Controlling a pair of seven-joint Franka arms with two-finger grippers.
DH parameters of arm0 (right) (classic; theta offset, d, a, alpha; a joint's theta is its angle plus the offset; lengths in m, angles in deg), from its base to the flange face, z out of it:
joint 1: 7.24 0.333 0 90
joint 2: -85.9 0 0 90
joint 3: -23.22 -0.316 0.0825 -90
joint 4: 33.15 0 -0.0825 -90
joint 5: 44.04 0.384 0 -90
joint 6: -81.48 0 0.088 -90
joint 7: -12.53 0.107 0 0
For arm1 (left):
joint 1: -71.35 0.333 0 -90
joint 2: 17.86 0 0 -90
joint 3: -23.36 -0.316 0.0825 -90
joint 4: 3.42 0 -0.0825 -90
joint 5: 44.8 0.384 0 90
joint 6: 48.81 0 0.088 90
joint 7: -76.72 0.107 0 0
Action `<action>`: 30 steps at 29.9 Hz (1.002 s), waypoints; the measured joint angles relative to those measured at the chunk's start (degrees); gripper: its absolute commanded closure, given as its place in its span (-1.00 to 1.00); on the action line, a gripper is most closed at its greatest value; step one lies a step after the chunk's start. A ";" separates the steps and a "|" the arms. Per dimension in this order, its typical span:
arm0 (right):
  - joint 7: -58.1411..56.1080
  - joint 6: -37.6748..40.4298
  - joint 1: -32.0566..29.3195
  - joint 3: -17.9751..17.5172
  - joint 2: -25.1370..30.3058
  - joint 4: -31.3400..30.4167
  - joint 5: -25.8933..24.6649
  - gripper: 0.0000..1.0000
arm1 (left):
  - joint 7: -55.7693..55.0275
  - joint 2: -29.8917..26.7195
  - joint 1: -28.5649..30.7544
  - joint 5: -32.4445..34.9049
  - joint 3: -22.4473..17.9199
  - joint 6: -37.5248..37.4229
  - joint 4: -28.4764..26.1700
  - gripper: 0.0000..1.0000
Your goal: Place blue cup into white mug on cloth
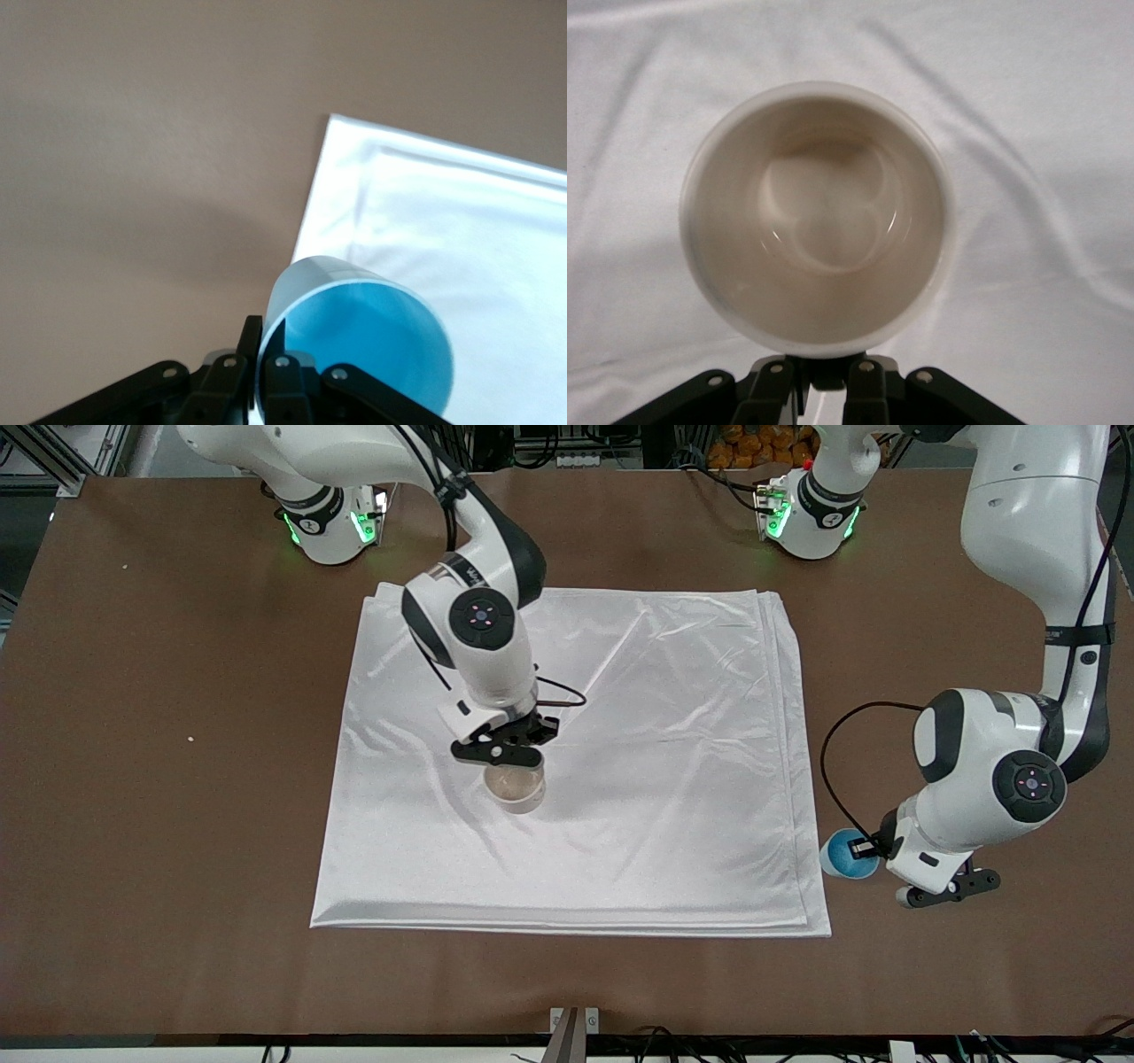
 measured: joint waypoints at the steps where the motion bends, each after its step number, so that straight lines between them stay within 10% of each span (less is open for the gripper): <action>1: 0.86 -0.11 0.60 0.02 -0.97 0.84 -0.24 1.00 | -0.67 -0.40 -0.32 0.00 0.11 -0.69 0.00 1.00; 22: 4.18 -8.28 7.55 0.14 -12.48 7.36 -1.83 0.98 | -21.87 -3.87 -5.62 0.00 9.31 -4.26 -0.09 1.00; 27: 4.20 -8.59 7.63 0.24 -14.00 8.48 -2.60 0.67 | -22.59 -3.87 -6.50 0.00 9.31 -4.27 -0.13 1.00; 30: 4.20 -8.62 7.63 0.38 -14.47 8.90 -2.63 -0.19 | -22.69 -3.87 -6.73 0.00 9.31 -4.28 -0.13 1.00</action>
